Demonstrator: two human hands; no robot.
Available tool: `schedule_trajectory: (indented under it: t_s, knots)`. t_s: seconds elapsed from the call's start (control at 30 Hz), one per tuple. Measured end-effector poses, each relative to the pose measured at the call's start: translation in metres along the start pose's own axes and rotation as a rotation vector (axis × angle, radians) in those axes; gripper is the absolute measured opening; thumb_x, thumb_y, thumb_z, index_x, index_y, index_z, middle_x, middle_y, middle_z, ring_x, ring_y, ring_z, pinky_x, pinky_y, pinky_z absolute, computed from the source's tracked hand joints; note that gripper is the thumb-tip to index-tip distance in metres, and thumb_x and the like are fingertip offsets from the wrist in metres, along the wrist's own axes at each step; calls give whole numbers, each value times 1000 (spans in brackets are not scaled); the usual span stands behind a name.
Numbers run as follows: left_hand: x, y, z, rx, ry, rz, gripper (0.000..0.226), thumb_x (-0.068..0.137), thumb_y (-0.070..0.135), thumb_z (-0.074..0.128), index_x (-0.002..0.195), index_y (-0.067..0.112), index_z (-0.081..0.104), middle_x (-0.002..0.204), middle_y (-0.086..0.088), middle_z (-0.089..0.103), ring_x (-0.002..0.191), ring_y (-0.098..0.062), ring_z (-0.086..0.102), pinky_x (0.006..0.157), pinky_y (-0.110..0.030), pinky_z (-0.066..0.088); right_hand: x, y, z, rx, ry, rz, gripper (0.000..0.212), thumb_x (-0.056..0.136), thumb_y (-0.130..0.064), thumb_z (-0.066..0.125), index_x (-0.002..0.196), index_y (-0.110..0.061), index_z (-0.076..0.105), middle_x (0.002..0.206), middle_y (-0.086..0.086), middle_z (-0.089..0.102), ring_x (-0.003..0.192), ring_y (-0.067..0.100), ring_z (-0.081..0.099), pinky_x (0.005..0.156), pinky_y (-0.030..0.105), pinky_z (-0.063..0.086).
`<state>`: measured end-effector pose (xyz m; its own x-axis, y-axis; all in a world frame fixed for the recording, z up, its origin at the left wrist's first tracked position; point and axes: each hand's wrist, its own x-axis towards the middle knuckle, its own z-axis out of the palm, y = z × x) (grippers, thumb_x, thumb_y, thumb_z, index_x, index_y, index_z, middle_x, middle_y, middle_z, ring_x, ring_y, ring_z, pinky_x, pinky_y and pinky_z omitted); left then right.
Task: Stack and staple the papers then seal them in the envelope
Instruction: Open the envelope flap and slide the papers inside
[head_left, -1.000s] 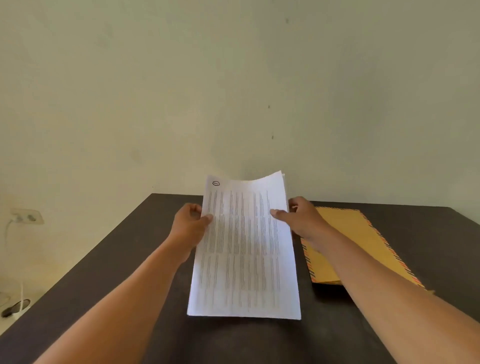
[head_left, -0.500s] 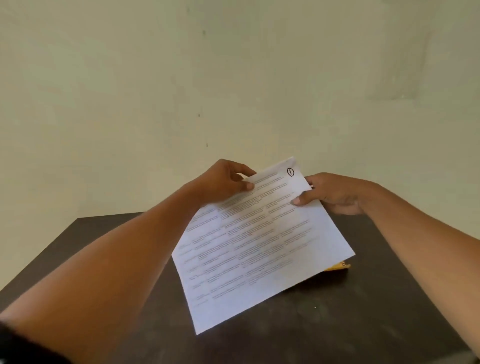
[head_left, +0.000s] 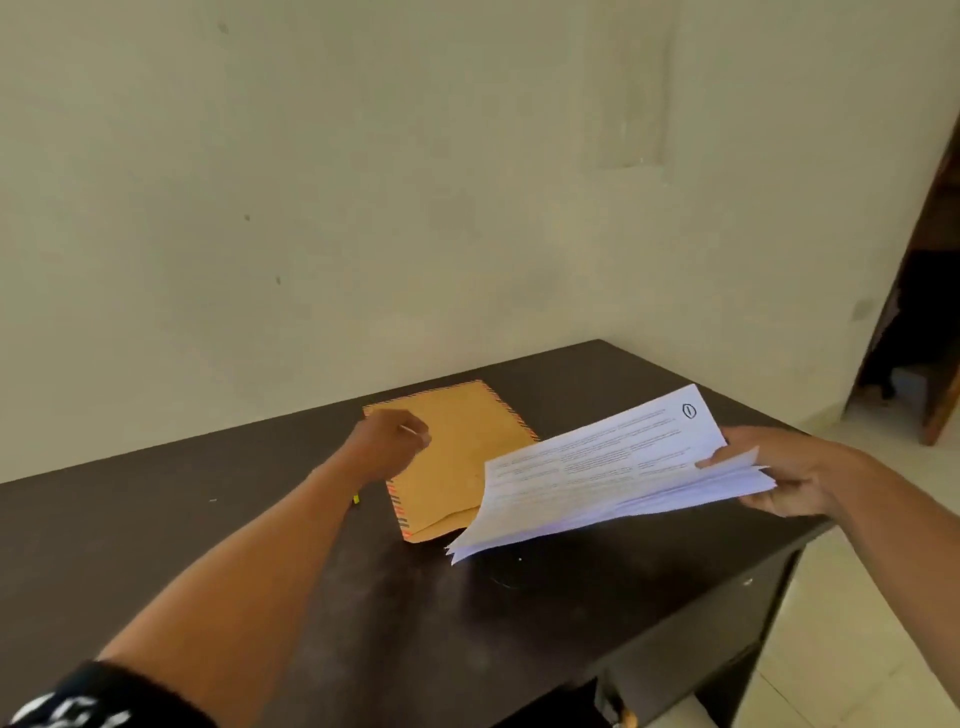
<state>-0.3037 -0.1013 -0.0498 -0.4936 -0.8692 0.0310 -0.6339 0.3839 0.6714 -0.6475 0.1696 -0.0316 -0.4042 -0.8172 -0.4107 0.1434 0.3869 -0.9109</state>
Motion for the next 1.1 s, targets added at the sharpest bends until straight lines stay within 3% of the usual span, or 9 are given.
schedule_trajectory:
  t_s: [0.1, 0.2, 0.5, 0.77, 0.97, 1.1]
  knots:
    - [-8, -17, 38, 208, -197, 90, 33, 85, 35, 76, 116, 25, 69, 117, 6, 68, 105, -12, 63, 95, -29, 51, -12, 15, -19, 122, 90, 13, 21, 96, 1, 59, 113, -1, 71, 88, 14, 76, 66, 18, 66, 45, 20, 50]
    - [-12, -18, 59, 316, -218, 124, 34, 79, 42, 80, 110, 31, 71, 118, 11, 64, 112, -14, 58, 99, -34, 48, -20, 18, -24, 138, 126, 17, 17, 98, 2, 54, 99, -3, 71, 68, 10, 74, 46, 15, 66, 37, 17, 46]
    - [-7, -10, 77, 552, -8, 206, 22, 95, 45, 56, 103, 31, 71, 107, 9, 68, 95, -16, 62, 79, -33, 54, -12, 13, -10, 98, 122, 44, 19, 98, 2, 56, 100, -2, 74, 80, 13, 75, 55, 18, 68, 44, 20, 52]
    - [-1, 13, 96, 465, 206, 149, 18, 98, 39, 48, 95, 27, 60, 87, 4, 64, 74, -18, 61, 68, -33, 58, -12, 11, -15, 125, 163, 23, 18, 98, 1, 55, 100, -1, 72, 75, 13, 74, 51, 18, 69, 41, 19, 52]
    - [-6, 15, 98, 389, 305, 118, 17, 99, 39, 47, 100, 27, 59, 89, 3, 65, 74, -18, 62, 69, -36, 60, -16, 6, -16, 122, 183, 27, 14, 99, -2, 57, 100, 1, 70, 70, 18, 74, 47, 20, 69, 35, 19, 51]
    - [-8, 16, 97, 373, 310, 116, 17, 100, 38, 49, 101, 25, 60, 90, 4, 63, 75, -16, 60, 65, -30, 56, -21, 0, -20, 140, 191, 20, 14, 99, -4, 58, 97, 2, 70, 68, 19, 74, 44, 20, 68, 36, 19, 51]
